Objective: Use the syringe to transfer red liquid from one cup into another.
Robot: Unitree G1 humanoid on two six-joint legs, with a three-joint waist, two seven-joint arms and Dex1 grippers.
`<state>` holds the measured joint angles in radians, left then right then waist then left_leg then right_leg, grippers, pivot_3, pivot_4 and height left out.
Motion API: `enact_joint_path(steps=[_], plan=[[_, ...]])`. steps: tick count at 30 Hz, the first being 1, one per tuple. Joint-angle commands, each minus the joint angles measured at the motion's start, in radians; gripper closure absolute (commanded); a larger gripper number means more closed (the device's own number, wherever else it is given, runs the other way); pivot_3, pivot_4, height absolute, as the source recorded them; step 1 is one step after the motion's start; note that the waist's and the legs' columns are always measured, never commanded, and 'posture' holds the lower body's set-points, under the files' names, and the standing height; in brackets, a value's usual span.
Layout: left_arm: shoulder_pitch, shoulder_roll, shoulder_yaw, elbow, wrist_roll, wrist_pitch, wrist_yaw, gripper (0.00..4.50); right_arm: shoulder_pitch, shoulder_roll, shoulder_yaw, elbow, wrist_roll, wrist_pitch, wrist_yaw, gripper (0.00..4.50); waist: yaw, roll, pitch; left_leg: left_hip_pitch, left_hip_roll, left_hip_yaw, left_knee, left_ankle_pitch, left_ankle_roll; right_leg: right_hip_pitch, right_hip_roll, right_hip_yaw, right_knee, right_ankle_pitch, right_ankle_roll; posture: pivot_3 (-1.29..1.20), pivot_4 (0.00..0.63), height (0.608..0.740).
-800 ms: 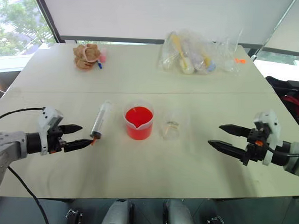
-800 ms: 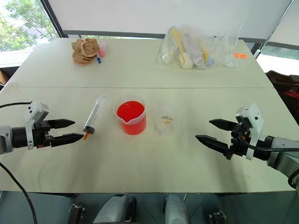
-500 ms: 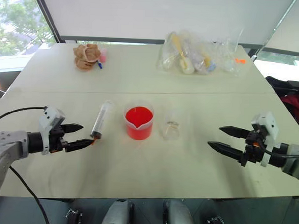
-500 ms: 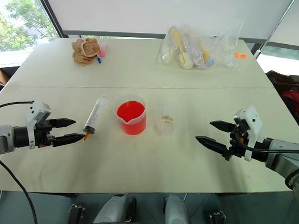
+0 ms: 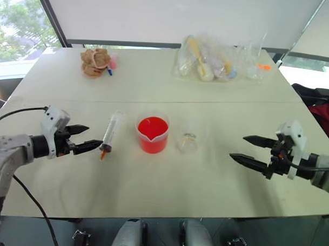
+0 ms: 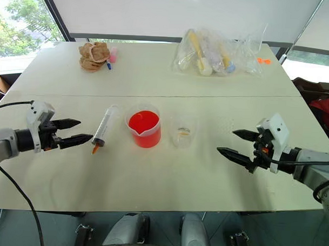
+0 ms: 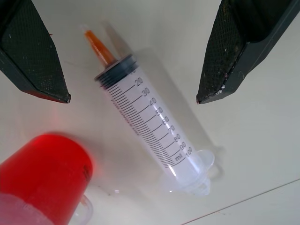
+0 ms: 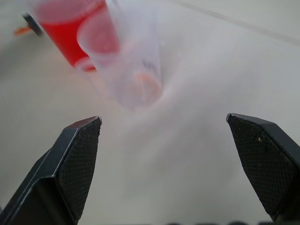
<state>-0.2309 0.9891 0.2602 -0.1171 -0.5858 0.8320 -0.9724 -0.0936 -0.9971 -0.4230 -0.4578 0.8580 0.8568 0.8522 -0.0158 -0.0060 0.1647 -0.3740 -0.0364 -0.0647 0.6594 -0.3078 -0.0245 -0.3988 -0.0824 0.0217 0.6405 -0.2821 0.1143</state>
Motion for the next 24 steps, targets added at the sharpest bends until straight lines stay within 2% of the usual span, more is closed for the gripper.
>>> enact_joint_path(steps=[1,4,9,13,16,24], plan=[[-0.086,0.102,-0.052,0.057,-0.045,0.183,-0.062,0.00,-0.176,-0.071,-0.037,-0.091,0.246,0.095,-0.003,0.04,-0.003,0.001,0.001,0.000,0.000,0.000,0.001,0.000,0.000,0.000,0.000,0.000,0.002,0.000,0.000,0.00,0.150,0.740],[-0.155,0.149,-0.126,0.115,-0.026,0.241,-0.092,0.00,-0.276,-0.110,-0.004,-0.119,0.383,0.151,-0.009,0.04,-0.001,0.001,0.002,0.000,0.001,0.000,0.002,0.000,0.000,-0.001,0.001,0.000,0.005,0.000,0.000,0.00,0.150,0.740],[-0.260,0.147,-0.228,0.173,0.031,0.265,-0.075,0.00,-0.309,-0.124,0.059,-0.154,0.379,0.144,-0.013,0.04,0.005,-0.004,0.004,-0.001,0.000,0.000,0.004,0.000,0.000,-0.001,0.000,0.000,0.005,0.000,0.000,0.00,0.150,0.740],[-0.434,0.079,-0.364,0.215,0.069,0.386,-0.036,0.00,-0.288,-0.095,0.106,-0.148,0.299,0.097,-0.015,0.04,0.009,-0.008,0.006,-0.003,-0.001,0.000,0.006,0.000,0.000,-0.002,0.000,0.000,0.006,0.000,0.000,0.00,0.150,0.740],[-0.536,-0.004,-0.421,0.345,0.138,0.395,0.020,0.00,-0.276,-0.076,0.127,-0.145,0.264,0.072,-0.016,0.04,0.005,-0.008,0.006,-0.002,-0.001,0.000,0.006,0.000,0.001,-0.002,0.000,0.000,0.007,0.000,0.000,0.00,0.150,0.740],[-0.788,-0.129,-0.613,0.635,0.250,0.453,-0.031,0.00,-0.205,-0.021,0.132,-0.156,0.205,0.030,-0.049,0.04,0.003,-0.010,0.007,-0.009,-0.001,0.002,0.008,0.000,0.000,-0.011,0.002,0.001,0.011,0.000,0.000,0.00,0.150,0.740]])
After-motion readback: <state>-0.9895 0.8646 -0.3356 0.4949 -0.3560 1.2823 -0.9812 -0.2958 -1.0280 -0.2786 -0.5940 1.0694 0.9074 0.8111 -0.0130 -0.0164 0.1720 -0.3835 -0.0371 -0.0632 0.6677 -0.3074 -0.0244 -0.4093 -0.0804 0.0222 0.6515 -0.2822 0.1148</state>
